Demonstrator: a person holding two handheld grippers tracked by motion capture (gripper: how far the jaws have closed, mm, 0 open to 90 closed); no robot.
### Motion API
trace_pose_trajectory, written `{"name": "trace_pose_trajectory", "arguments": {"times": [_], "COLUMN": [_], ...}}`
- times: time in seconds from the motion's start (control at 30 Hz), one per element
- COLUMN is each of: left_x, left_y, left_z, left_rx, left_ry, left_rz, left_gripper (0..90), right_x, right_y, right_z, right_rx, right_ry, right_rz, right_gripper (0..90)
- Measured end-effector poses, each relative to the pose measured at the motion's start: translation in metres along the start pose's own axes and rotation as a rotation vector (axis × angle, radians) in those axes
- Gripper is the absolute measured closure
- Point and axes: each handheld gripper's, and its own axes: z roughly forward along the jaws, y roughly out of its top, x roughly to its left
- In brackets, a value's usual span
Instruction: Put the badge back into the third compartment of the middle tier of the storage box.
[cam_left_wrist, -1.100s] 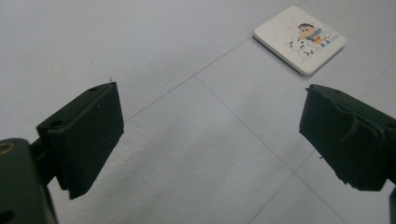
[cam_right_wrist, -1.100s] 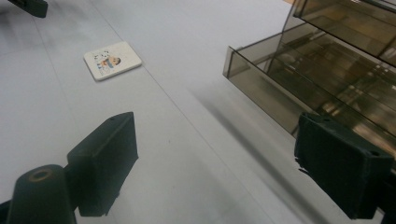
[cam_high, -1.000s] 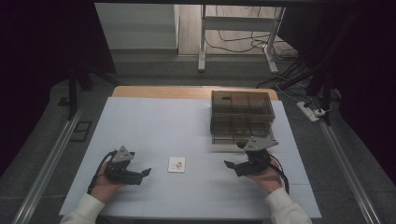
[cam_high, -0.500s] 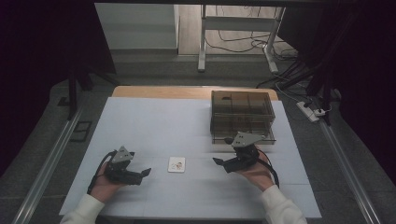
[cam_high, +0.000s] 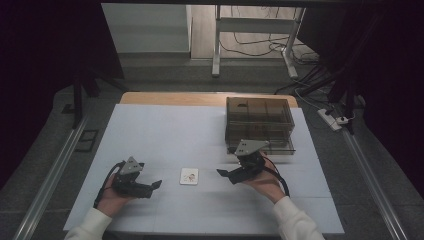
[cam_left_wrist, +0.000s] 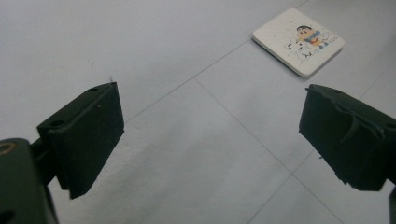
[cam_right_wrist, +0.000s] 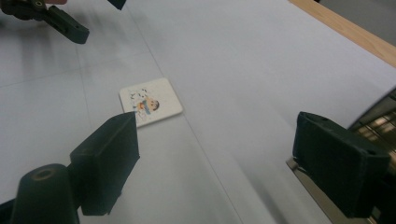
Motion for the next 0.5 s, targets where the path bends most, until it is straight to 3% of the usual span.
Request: {"name": "trace_pose_trajectory", "arguments": {"times": [0.5], "left_x": [0.000], "left_y": [0.000], "left_z": [0.001], "left_rx": [0.002], "left_ry": [-0.004], "left_rz": [0.004], "left_gripper": [6.6], "right_x": [0.006], "right_y": [0.016], "right_z": [0.028], "right_rx": [0.029], "right_ry": [0.058], "right_rz": [-0.035], "right_gripper": [14.4]}}
